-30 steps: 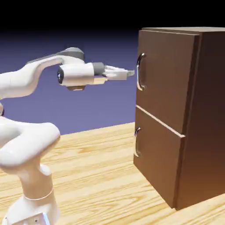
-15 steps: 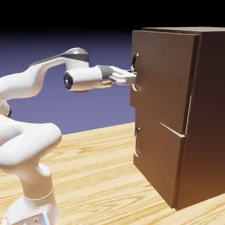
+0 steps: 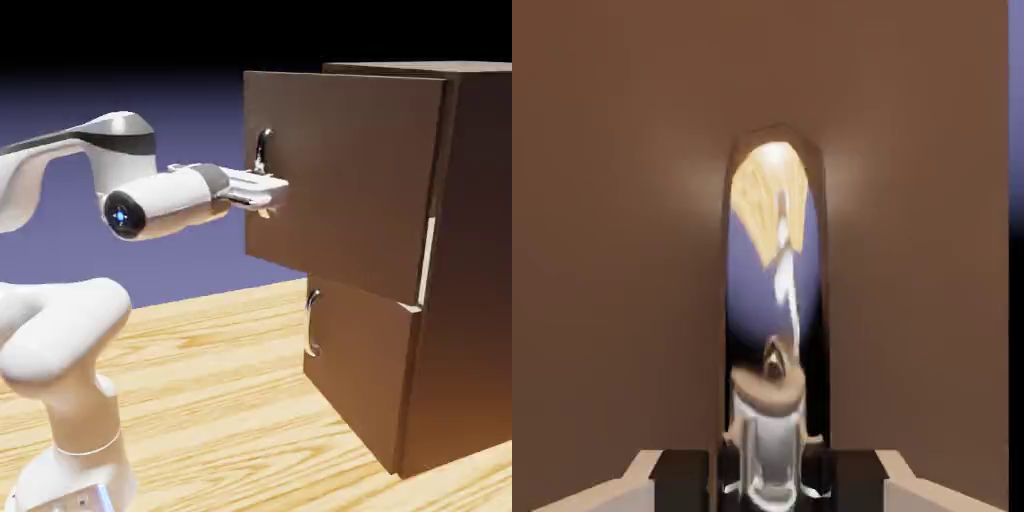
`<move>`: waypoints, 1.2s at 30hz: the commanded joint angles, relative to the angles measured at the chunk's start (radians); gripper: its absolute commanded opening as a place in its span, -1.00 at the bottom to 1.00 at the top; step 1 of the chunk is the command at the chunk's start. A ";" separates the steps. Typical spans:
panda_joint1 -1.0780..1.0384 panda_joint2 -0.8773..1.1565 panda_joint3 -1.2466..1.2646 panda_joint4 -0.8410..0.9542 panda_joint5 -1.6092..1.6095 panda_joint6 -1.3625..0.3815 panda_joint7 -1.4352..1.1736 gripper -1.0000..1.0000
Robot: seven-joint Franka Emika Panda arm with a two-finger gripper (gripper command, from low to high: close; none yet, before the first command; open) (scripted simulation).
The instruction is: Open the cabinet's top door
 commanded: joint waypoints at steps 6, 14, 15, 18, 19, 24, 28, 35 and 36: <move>-0.019 0.045 -0.217 -0.011 -0.194 -0.157 -0.054 -1.00; -0.035 0.200 -0.507 0.047 -0.469 -0.373 -0.152 -1.00; -0.032 0.229 -0.544 0.062 -0.505 -0.402 -0.167 -1.00; -0.014 0.326 -0.652 0.117 -0.614 -0.492 -0.214 -1.00; -0.004 0.362 -0.688 0.140 -0.649 -0.524 -0.231 -1.00; 0.072 0.543 -0.852 0.274 -0.804 -0.679 -0.310 -1.00; 0.160 0.688 -0.972 0.401 -0.900 -0.806 -0.371 -1.00; 0.346 0.942 -1.178 0.649 -1.016 -1.047 -0.486 -1.00; 0.373 0.978 -1.207 0.685 -1.028 -1.082 -0.505 -1.00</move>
